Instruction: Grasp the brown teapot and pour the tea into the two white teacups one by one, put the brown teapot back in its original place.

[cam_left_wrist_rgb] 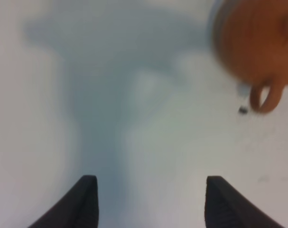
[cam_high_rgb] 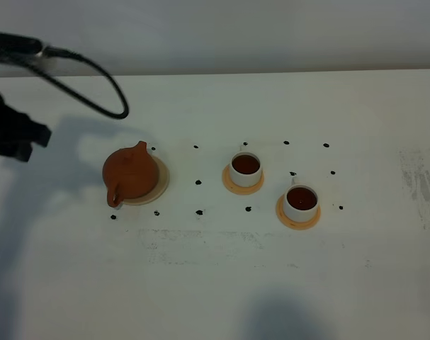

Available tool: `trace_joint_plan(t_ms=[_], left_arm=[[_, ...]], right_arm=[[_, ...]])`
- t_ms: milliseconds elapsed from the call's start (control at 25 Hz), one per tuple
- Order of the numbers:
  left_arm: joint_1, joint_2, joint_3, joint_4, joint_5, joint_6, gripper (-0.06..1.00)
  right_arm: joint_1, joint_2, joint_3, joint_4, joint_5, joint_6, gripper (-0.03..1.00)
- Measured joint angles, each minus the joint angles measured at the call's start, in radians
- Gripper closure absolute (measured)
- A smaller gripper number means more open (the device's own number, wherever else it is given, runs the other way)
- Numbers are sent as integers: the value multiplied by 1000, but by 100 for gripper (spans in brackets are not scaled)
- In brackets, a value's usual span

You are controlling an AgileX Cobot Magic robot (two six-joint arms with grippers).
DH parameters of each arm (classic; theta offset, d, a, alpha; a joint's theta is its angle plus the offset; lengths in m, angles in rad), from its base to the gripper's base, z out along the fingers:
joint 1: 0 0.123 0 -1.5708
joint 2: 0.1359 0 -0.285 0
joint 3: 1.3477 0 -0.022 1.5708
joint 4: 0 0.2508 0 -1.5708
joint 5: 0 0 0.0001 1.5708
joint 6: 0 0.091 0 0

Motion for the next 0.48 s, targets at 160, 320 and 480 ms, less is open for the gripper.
trace_joint_plan(t_ms=[160, 320, 480], left_arm=[[55, -136, 106, -15, 22, -1, 46], [134, -340, 211, -18, 54, -18, 46], [211, -566, 320, -27, 67, -30, 46]], right_arm=[[0, 0, 0, 0, 0, 0, 57], [0, 0, 0, 0, 0, -6, 57], [0, 0, 0, 0, 0, -6, 57]])
